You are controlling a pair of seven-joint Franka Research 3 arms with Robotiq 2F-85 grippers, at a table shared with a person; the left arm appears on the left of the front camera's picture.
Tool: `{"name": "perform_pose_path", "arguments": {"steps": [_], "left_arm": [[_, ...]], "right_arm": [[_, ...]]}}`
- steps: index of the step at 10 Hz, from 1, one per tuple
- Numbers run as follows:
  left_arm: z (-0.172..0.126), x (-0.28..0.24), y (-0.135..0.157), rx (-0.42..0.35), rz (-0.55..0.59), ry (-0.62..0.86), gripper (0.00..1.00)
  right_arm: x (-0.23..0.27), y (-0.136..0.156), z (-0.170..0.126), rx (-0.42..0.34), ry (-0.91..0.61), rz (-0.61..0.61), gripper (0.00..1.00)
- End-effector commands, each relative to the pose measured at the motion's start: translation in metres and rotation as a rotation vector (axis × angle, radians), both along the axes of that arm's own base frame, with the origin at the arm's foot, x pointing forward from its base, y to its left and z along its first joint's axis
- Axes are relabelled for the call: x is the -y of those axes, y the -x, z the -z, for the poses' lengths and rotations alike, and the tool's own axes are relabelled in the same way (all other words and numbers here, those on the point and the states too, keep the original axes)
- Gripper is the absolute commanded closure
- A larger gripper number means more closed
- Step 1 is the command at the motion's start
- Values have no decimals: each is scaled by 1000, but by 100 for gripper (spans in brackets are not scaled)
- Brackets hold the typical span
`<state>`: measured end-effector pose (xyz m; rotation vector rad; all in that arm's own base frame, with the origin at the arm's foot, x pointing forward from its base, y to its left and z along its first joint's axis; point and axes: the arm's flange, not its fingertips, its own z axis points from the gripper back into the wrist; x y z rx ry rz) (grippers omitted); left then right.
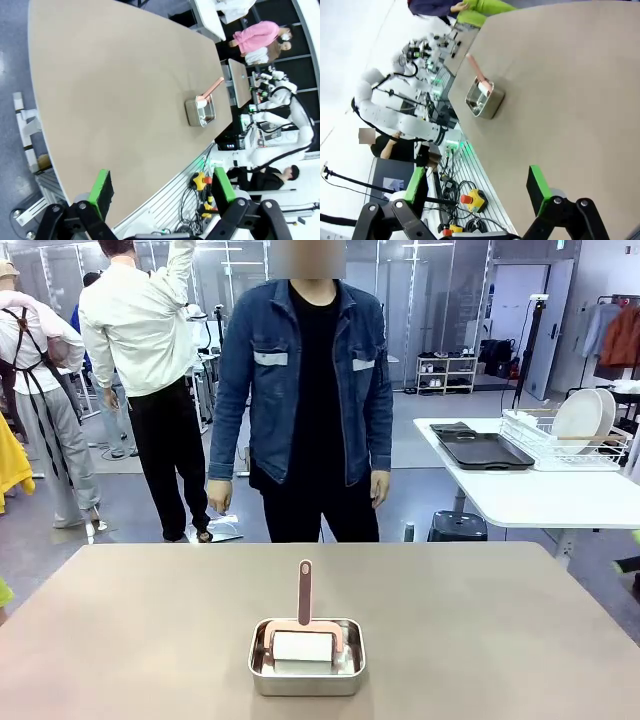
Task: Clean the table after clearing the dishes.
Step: Place the Lint Roller back on top of the Airtight Container.
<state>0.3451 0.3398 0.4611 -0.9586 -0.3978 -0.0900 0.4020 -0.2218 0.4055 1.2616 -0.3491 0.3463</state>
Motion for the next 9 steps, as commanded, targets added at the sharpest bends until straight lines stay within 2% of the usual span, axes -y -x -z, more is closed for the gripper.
{"name": "perform_pose_path", "arguments": {"steps": [1, 3, 4, 5, 9], "left_arm": [[-4, 0, 3, -8, -14, -5, 0], [-4, 0, 3, -8, -14, -5, 0], [-4, 0, 3, -8, -14, -5, 0], [-4, 0, 3, -8, -14, -5, 0], [-4, 0, 3, -8, -14, -5, 0]], "right_arm": [[38, -30, 8, -18, -14, 20, 0], [53, -42, 6, -30, 23, 62, 0], [51, -47, 8, -75, 57, 54, 0], [55, -32, 16, -24, 19, 51, 0], [55, -32, 16, -24, 19, 51, 0]]}}
